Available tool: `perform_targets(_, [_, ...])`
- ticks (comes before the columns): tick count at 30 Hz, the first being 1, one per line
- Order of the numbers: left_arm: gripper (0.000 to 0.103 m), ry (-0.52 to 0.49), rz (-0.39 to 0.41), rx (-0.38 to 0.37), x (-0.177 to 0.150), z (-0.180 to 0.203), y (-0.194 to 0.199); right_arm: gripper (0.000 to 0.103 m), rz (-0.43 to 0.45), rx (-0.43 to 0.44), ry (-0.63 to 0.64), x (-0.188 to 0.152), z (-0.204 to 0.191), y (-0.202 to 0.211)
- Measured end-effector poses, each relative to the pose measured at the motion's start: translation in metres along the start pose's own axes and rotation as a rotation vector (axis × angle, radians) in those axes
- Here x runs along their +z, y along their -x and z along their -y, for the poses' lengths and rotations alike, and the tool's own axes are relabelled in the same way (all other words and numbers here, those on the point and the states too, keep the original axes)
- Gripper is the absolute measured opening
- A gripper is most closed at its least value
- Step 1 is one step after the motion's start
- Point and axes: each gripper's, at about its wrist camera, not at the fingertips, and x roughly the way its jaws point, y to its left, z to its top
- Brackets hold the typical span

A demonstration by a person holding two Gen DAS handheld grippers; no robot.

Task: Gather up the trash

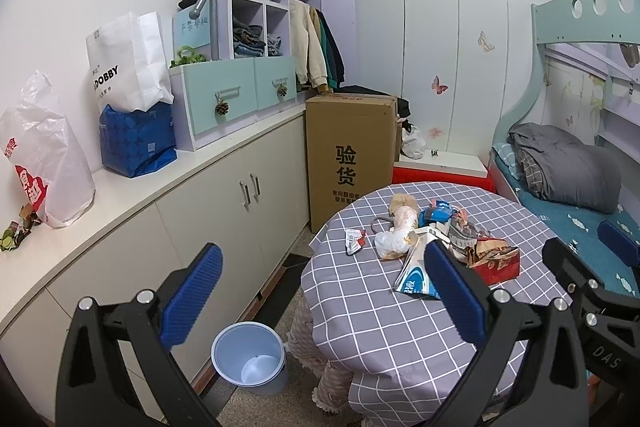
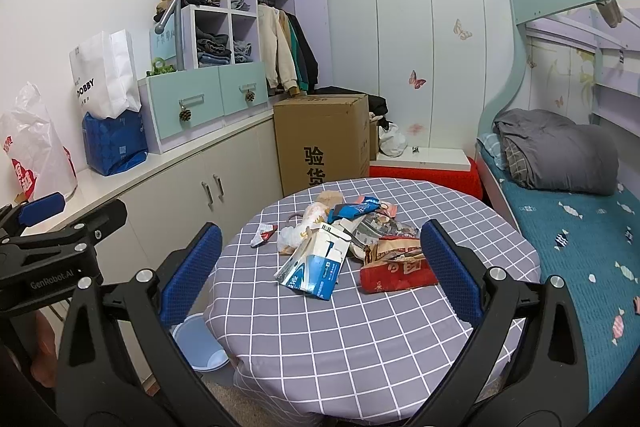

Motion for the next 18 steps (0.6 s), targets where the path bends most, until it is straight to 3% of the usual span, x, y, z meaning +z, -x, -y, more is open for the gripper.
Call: perform_targets(18, [0.099, -0.008, -0.008, -0.003, -0.0061, 0.0031, -0.0013, 0.097, -0.005, 0.002, -0.003, -0.0033, 0.0012, -0.0031])
